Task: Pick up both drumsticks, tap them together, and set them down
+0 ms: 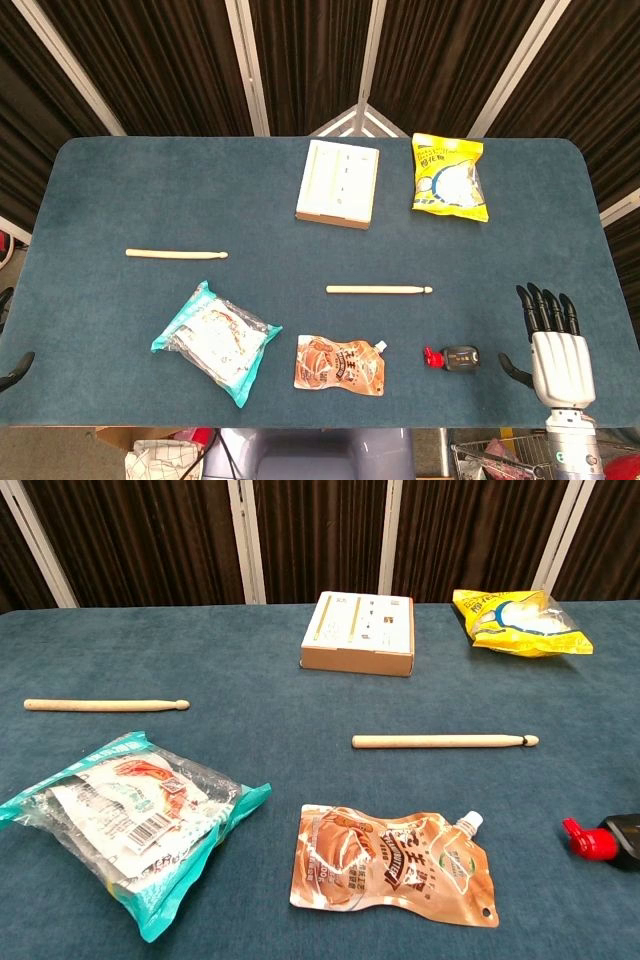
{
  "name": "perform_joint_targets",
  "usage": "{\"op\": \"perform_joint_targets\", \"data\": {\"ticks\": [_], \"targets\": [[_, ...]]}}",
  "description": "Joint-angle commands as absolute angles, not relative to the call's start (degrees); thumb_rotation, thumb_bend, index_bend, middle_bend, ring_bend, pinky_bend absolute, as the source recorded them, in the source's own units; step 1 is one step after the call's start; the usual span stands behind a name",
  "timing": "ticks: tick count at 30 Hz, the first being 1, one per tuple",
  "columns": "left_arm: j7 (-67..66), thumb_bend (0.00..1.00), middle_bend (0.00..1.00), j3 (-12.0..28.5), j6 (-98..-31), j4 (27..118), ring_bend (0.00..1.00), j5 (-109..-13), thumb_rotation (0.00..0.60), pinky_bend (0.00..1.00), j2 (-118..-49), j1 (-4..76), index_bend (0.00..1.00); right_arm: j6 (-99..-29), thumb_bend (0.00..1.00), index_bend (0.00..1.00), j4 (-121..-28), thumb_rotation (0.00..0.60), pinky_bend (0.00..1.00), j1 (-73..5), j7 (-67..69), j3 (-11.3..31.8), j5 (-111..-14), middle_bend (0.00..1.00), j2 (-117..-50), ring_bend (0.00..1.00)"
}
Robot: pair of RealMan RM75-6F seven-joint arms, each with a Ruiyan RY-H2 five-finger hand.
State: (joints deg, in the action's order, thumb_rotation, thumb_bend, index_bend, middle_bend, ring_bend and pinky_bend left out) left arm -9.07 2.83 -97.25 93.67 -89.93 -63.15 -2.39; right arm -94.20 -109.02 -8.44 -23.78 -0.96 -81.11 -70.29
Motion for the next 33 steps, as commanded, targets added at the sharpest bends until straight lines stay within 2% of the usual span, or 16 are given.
{"op": "perform_joint_targets", "data": {"ticks": [1, 10, 16, 24, 33], "targets": [[-9.0, 0.34, 0.00, 3.3, -97.3, 93.8, 0.00, -89.2, 0.600, 0.00, -63.1, -2.4, 0.03, -93.5, 0.22, 0.02, -107.9, 0.600, 0.00, -8.2, -24.2, -0.3, -80.5, 0.08, -71.3, 0.06], [-10.0, 0.34, 0.00, 3.2, -96.9, 94.3, 0.00, -89.6, 0.600, 0.00, -63.2, -2.1, 0.03, -88.8, 0.22, 0.05, -106.7, 0.600, 0.00, -9.5, -27.7, 0.5, -78.9, 0.08, -73.9, 0.06], [-9.3, 0.34, 0.00, 4.0, -96.3, 94.2, 0.00, -89.3, 0.600, 0.00, -63.1, -1.4, 0.03, -78.0, 0.22, 0.09, -106.3, 0.600, 0.00, -17.2, -35.3, 6.9, -69.2, 0.10, -78.3, 0.06], [-10.0, 0.34, 0.00, 5.2, -93.0, 93.9, 0.00, -86.5, 0.600, 0.00, -63.3, 0.4, 0.03, -71.3, 0.22, 0.16, -102.6, 0.600, 0.00, -28.4, -47.4, 16.1, -55.6, 0.20, -85.4, 0.11], [-11.0, 0.34, 0.00, 5.1, -92.7, 93.9, 0.00, -86.1, 0.600, 0.00, -63.6, 0.7, 0.03, -68.8, 0.22, 0.21, -94.5, 0.600, 0.00, -38.1, -57.2, 19.5, -43.0, 0.30, -93.5, 0.15]]}}
